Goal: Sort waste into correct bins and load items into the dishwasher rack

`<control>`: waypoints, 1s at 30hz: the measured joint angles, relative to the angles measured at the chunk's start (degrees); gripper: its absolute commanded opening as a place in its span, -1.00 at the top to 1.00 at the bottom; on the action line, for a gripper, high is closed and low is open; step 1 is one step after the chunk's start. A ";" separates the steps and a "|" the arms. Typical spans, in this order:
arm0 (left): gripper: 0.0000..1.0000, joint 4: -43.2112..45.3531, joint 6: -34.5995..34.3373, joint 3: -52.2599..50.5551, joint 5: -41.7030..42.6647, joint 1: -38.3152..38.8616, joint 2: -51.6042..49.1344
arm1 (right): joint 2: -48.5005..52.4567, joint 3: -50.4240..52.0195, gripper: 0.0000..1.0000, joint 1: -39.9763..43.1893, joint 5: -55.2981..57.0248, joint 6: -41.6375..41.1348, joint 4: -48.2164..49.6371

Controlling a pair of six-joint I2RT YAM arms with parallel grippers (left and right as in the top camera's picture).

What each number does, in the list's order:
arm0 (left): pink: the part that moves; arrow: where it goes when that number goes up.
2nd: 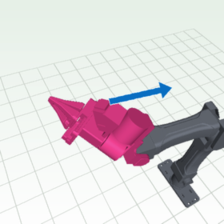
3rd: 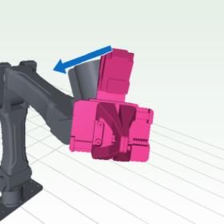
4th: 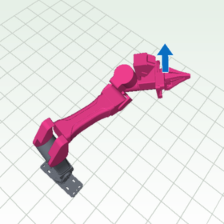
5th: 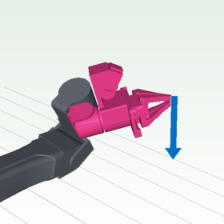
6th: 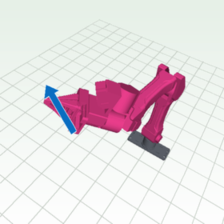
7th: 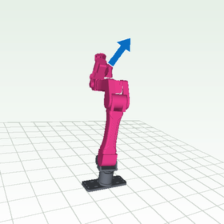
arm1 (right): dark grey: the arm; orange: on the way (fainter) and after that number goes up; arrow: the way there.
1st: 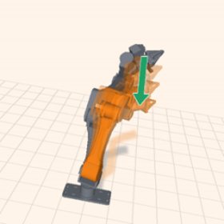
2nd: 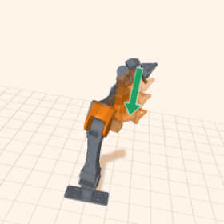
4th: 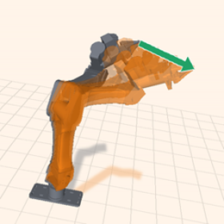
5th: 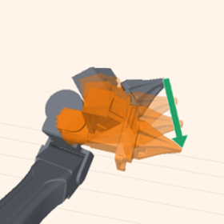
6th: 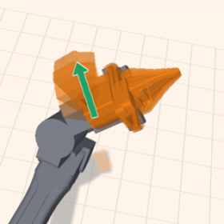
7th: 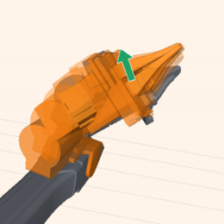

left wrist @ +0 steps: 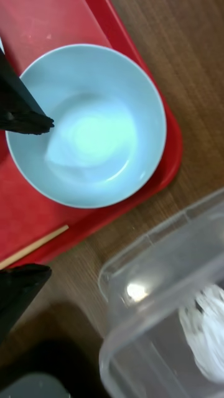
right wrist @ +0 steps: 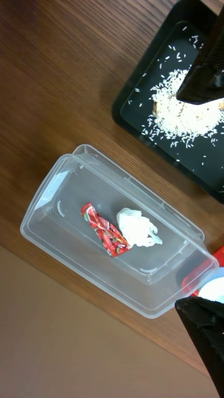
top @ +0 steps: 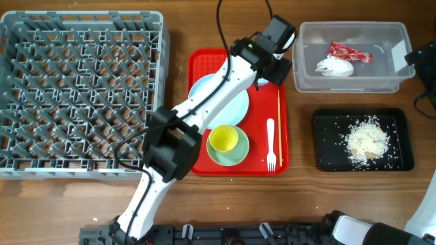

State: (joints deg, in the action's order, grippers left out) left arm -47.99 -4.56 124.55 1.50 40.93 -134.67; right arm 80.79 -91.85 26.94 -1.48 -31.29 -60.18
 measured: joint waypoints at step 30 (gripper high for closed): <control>0.92 0.52 4.31 0.02 -5.77 1.84 -7.87 | 0.00 0.00 -0.99 0.00 -0.02 0.00 0.00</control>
State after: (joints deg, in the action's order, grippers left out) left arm -47.46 -0.25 124.57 -4.27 42.76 -142.54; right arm 80.79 -91.85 26.94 -1.50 -31.29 -60.18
